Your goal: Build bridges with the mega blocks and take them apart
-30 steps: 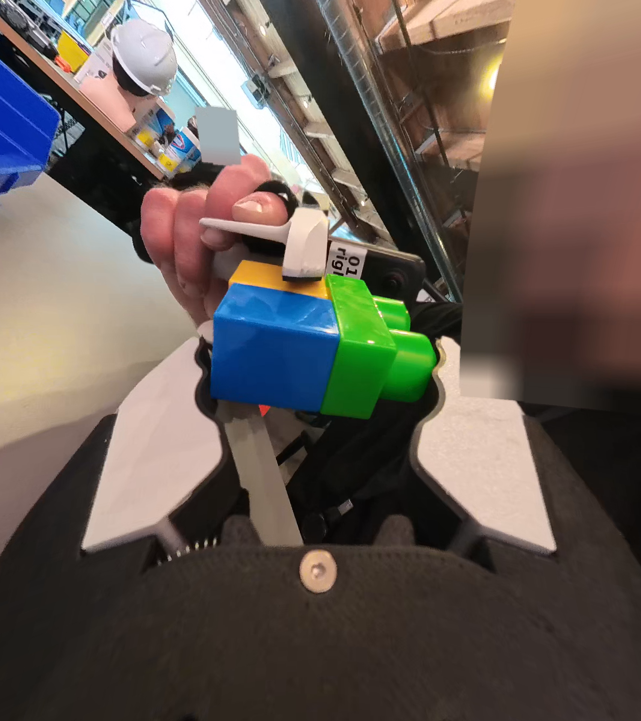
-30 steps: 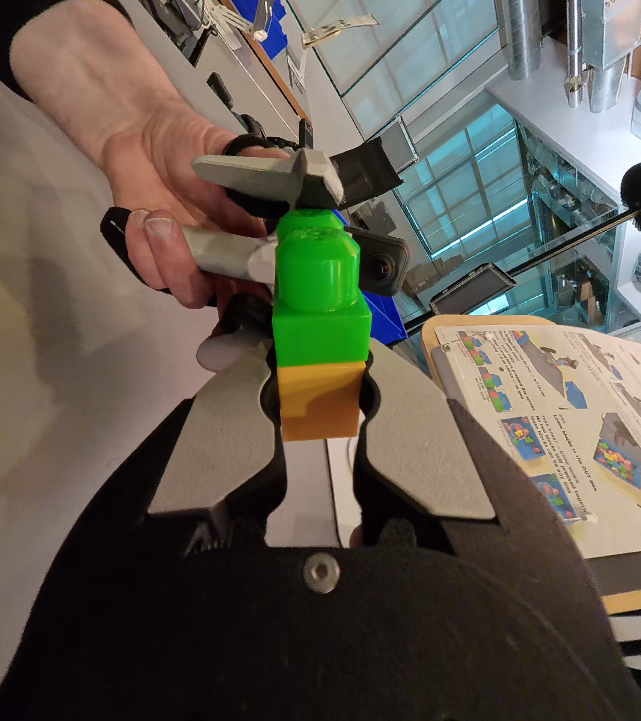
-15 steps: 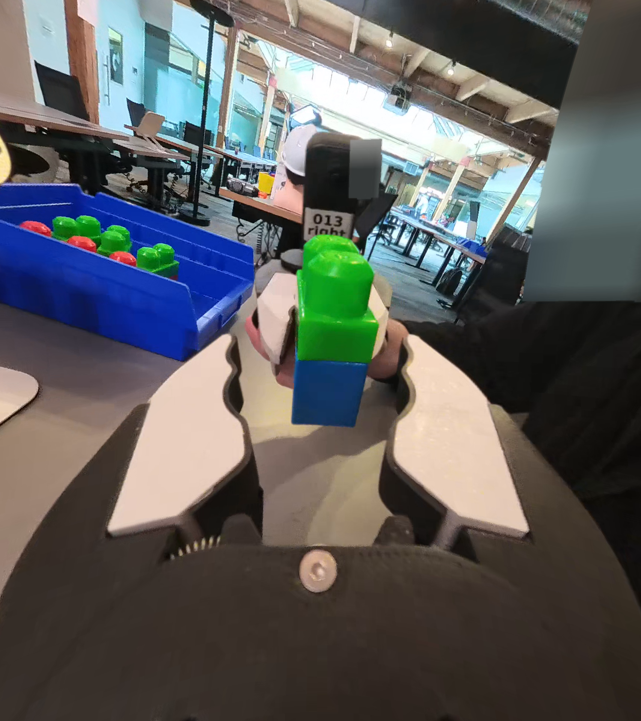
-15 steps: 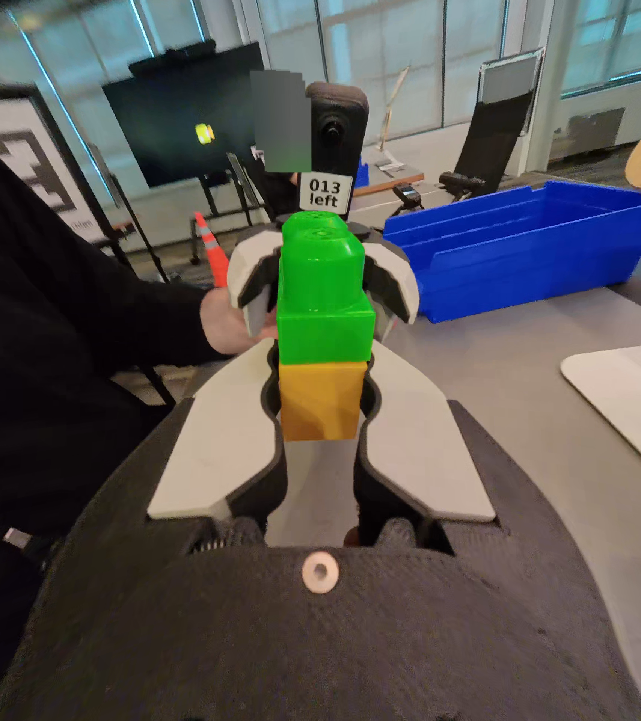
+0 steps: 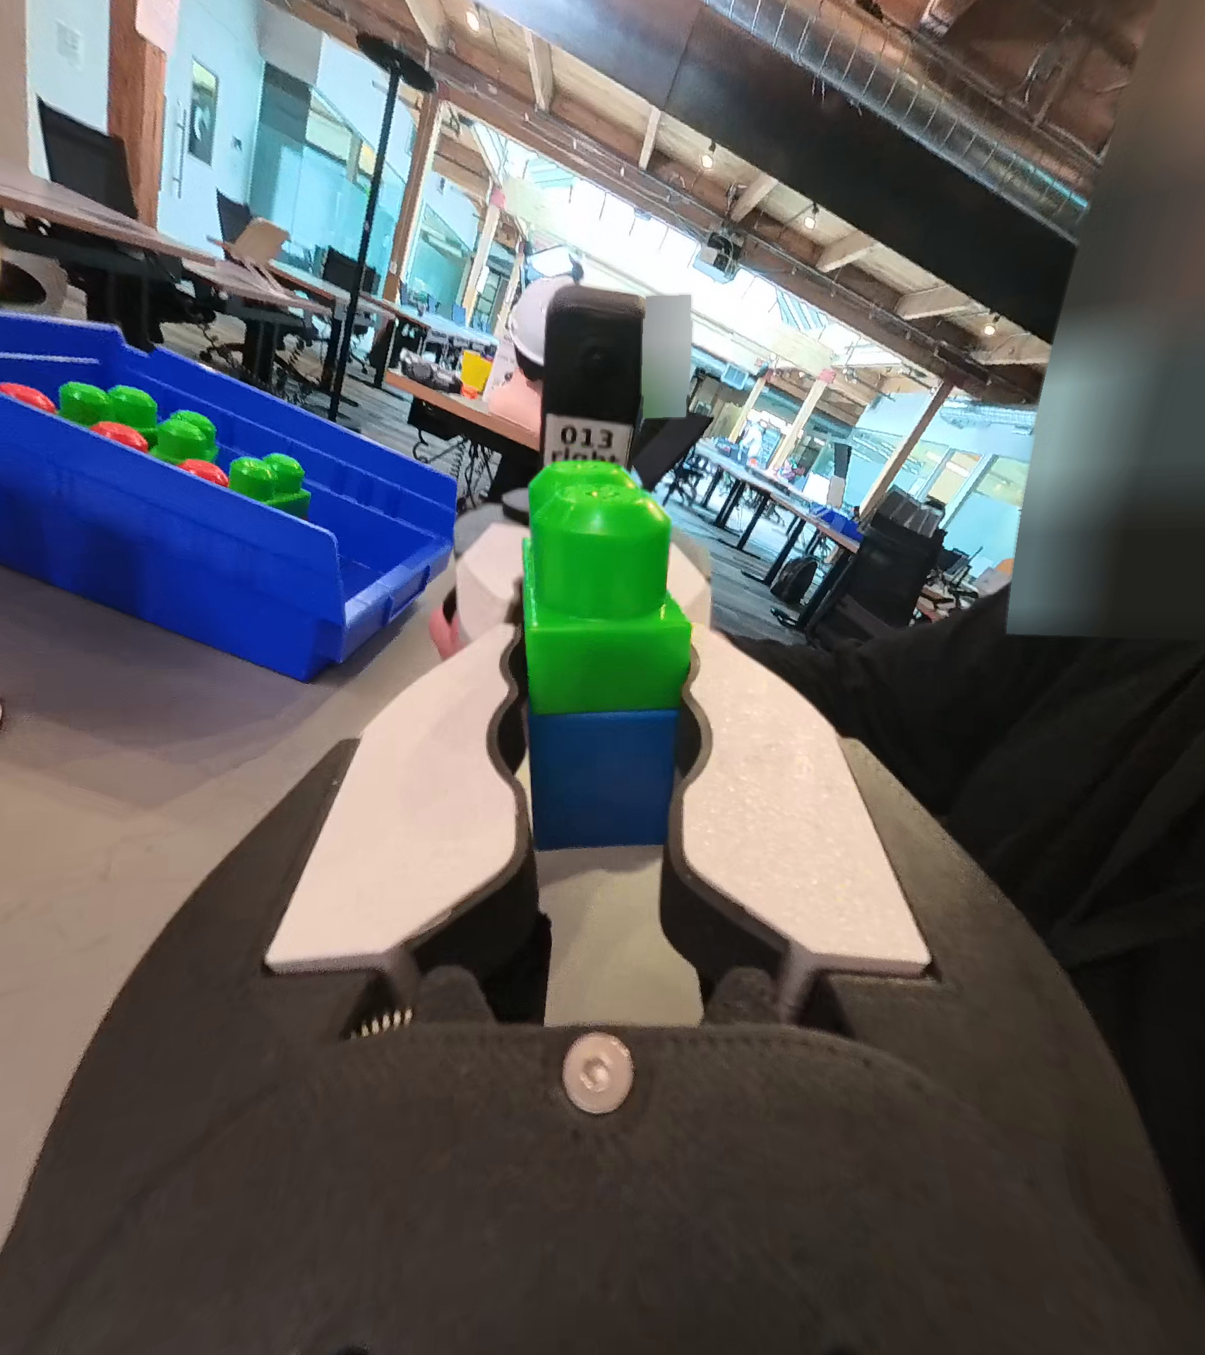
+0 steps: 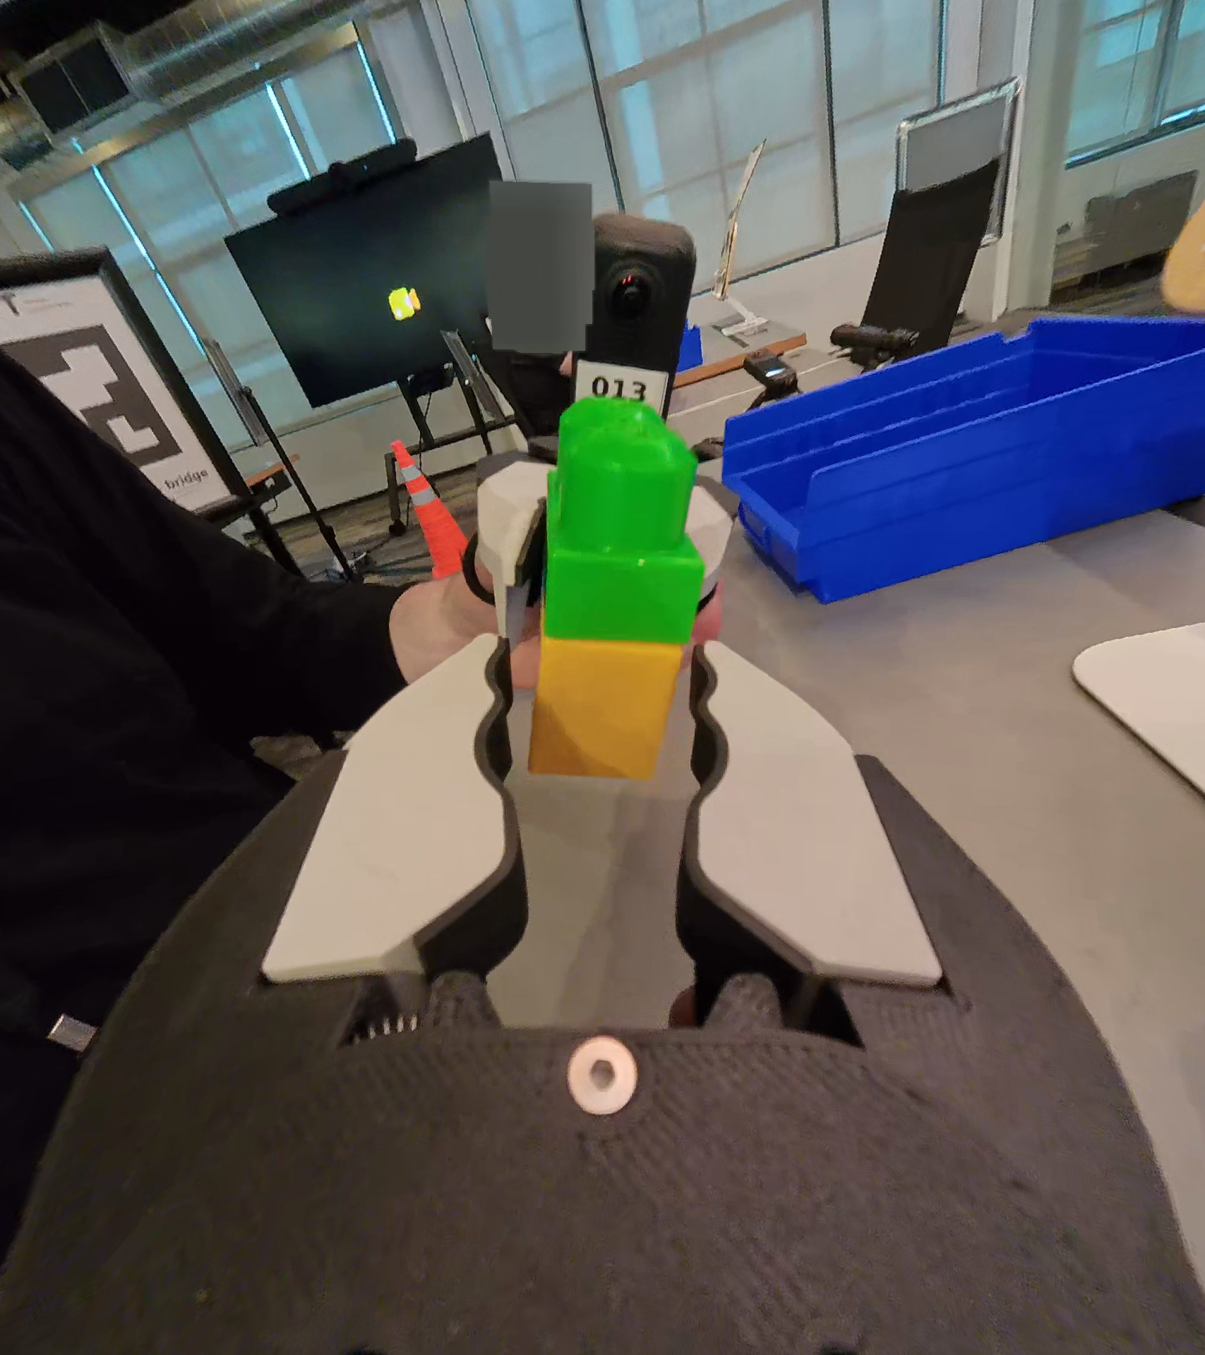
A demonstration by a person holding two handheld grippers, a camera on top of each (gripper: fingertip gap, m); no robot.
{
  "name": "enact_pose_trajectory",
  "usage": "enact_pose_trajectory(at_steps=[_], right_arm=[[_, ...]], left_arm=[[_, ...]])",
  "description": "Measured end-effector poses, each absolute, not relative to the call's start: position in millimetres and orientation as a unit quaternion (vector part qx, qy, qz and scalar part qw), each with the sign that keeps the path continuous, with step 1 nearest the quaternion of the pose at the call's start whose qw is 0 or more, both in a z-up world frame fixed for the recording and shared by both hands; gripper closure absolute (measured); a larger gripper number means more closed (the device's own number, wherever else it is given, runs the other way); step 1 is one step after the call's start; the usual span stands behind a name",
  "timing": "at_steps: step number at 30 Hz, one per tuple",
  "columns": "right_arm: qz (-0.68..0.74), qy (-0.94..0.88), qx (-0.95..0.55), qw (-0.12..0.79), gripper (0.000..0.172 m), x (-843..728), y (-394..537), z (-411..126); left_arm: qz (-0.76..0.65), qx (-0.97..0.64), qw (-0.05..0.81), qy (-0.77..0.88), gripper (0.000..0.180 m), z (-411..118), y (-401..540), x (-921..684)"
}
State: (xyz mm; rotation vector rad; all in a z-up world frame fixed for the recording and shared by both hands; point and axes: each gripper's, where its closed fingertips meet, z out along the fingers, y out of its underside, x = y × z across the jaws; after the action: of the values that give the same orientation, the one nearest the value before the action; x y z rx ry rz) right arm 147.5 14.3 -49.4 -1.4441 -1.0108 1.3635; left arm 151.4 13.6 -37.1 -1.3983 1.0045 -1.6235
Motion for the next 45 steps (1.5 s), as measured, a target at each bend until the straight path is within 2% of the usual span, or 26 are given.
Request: enact_pose_trajectory(at_steps=[5,10,13,18,20,25,29,33,35,37,45], right_arm=[[0.564,-0.396,-0.573,0.444,0.134,153.5,16.4,-41.1],[0.585,-0.369,-0.577,0.433,0.135,155.1,21.0,-41.3],[0.613,-0.327,-0.568,0.442,0.135,163.7,29.1,-30.9],[0.641,-0.27,-0.555,0.457,0.135,175.2,41.0,-25.1],[0.646,-0.262,-0.546,0.465,0.135,172.6,40.3,-24.8],[0.644,-0.253,-0.531,0.489,0.135,165.6,36.2,-22.6],[0.637,-0.262,-0.535,0.49,0.135,165.1,36.5,-24.9],[0.624,-0.264,-0.533,0.507,0.121,174.4,40.8,-15.7],[0.616,-0.281,-0.537,0.504,0.123,174.0,39.4,-15.7],[0.622,-0.292,-0.531,0.497,0.136,173.2,35.0,-14.8],[0.607,-0.314,-0.55,0.481,0.136,169.4,32.7,-18.2]], left_arm=[[-0.632,-0.557,0.35,0.41,0.144,-44.1,7.3,159.1],[-0.64,-0.559,0.337,0.404,0.143,-43.7,12.1,160.5],[-0.643,-0.55,0.361,0.391,0.121,-37.8,18.0,157.8],[-0.654,-0.553,0.35,0.38,0.117,-48.2,11.9,168.7],[-0.659,-0.557,0.344,0.37,0.119,-52.4,9.9,177.4],[-0.664,-0.552,0.361,0.353,0.14,-51.3,10.9,185.4],[-0.661,-0.553,0.364,0.353,0.141,-52.5,11.5,184.1],[-0.655,-0.556,0.349,0.374,0.142,-55.6,6.9,185.6],[-0.653,-0.556,0.339,0.385,0.141,-57.0,2.7,188.1],[-0.655,-0.56,0.333,0.383,0.142,-58.6,3.7,189.0],[-0.655,-0.559,0.321,0.393,0.143,-58.7,3.6,184.8]])
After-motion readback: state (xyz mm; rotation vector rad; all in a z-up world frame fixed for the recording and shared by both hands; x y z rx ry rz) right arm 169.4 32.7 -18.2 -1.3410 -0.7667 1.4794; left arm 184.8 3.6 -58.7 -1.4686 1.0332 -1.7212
